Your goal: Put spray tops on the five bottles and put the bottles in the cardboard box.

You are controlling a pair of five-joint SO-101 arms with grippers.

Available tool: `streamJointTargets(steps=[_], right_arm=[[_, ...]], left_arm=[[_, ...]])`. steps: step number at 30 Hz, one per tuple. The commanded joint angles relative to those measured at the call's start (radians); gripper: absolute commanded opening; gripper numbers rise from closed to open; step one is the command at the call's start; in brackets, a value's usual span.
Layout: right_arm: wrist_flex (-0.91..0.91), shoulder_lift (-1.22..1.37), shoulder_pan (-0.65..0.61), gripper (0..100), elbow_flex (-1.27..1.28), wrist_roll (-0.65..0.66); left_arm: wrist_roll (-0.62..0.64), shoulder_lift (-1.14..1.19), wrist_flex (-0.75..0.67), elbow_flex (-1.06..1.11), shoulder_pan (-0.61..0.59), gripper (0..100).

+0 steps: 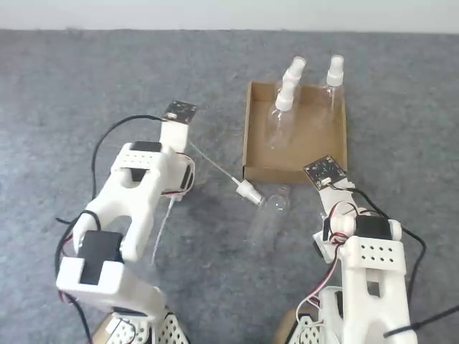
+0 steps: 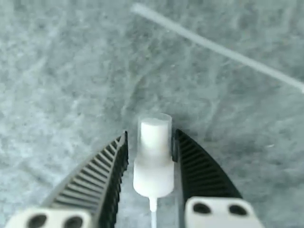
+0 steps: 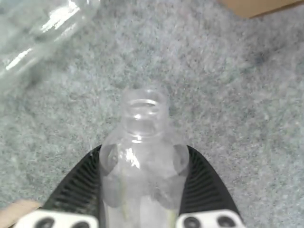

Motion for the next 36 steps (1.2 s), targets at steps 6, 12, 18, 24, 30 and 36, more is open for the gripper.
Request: streamJointTargets(steps=[6, 12, 18, 24, 30, 36], right_arm=[[-0.01, -0.022, 0.005, 0.9, -0.006, 0.023], [-0.01, -0.024, 0.005, 0.9, -0.006, 0.025], [-0.012, -0.025, 0.005, 0.9, -0.006, 0.025], [-0.01, -0.027, 0.005, 0.9, -0.006, 0.025], [-0.01, -0.028, -0.024, 0.9, -0.034, 0.025], [-0.008, -0.028, -0.183, 0.8, -0.141, 0.018]], left_arm=[[-0.011, -0.009, 0.008, -0.021, -0.014, 14], [-0.009, -0.009, 0.008, -0.025, -0.014, 14], [-0.009, -0.009, 0.009, -0.025, 0.009, 18], [-0.009, -0.012, 0.009, -0.024, 0.008, 9], [-0.009, -0.066, 0.057, -0.056, 0.009, 3], [-0.009, -0.301, 0.183, -0.105, 0.002, 1]])
